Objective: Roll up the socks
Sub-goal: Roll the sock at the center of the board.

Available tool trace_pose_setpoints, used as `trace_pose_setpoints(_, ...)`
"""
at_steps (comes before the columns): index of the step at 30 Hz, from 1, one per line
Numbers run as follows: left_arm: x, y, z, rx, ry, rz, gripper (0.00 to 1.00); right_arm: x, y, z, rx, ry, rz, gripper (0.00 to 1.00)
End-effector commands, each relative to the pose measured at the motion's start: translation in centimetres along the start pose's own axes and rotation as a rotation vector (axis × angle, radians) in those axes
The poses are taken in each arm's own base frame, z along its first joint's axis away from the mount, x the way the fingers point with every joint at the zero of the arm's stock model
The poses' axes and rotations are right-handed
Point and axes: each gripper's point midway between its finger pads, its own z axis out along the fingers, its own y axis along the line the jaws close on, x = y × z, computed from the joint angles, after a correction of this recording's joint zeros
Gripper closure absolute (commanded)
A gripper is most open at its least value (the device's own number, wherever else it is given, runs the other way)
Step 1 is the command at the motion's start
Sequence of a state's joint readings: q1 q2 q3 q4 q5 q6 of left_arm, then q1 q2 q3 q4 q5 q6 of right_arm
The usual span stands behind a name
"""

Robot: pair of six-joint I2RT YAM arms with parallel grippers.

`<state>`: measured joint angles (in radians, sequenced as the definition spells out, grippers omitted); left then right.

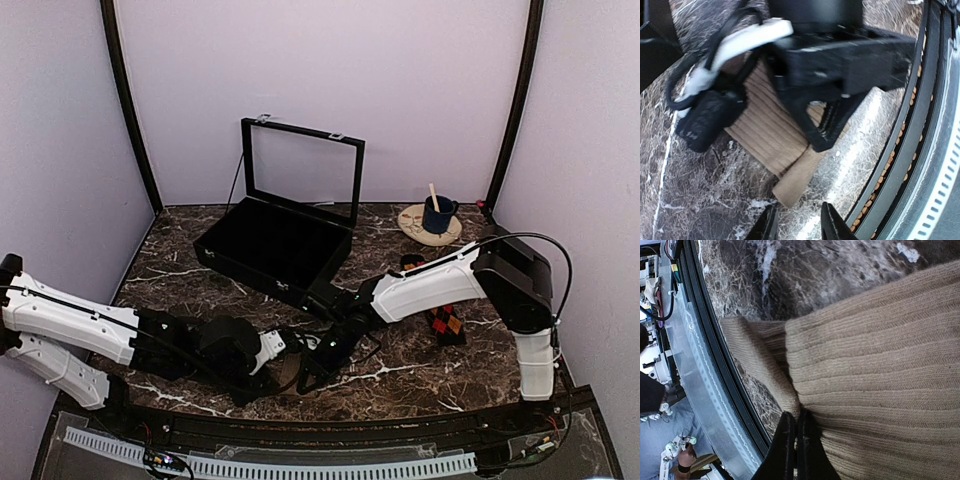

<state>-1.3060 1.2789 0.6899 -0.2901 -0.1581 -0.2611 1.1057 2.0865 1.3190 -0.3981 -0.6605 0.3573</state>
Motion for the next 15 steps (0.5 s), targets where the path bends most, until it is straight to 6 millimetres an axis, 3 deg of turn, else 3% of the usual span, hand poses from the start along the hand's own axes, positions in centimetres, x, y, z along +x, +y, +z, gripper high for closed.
trace_pose_setpoints(1, -0.6, -0.7, -0.2, -0.037, -0.007, 0.107, 0.68, 1.5, -1.6, 0.8, 0.034, 0.064, 0.083, 1.0)
trace_pose_setpoints(9, 0.1, -2.2, 1.0, -0.076, 0.036, 0.297, 0.64, 1.5, -1.7, 1.0, 0.025, 0.073, 0.09, 1.0)
trace_pose_setpoints(15, 0.4, -1.3, 2.0, -0.149, 0.059, 0.389, 0.63, 1.6, -1.6, 1.0, 0.015, 0.077, 0.093, 1.0)
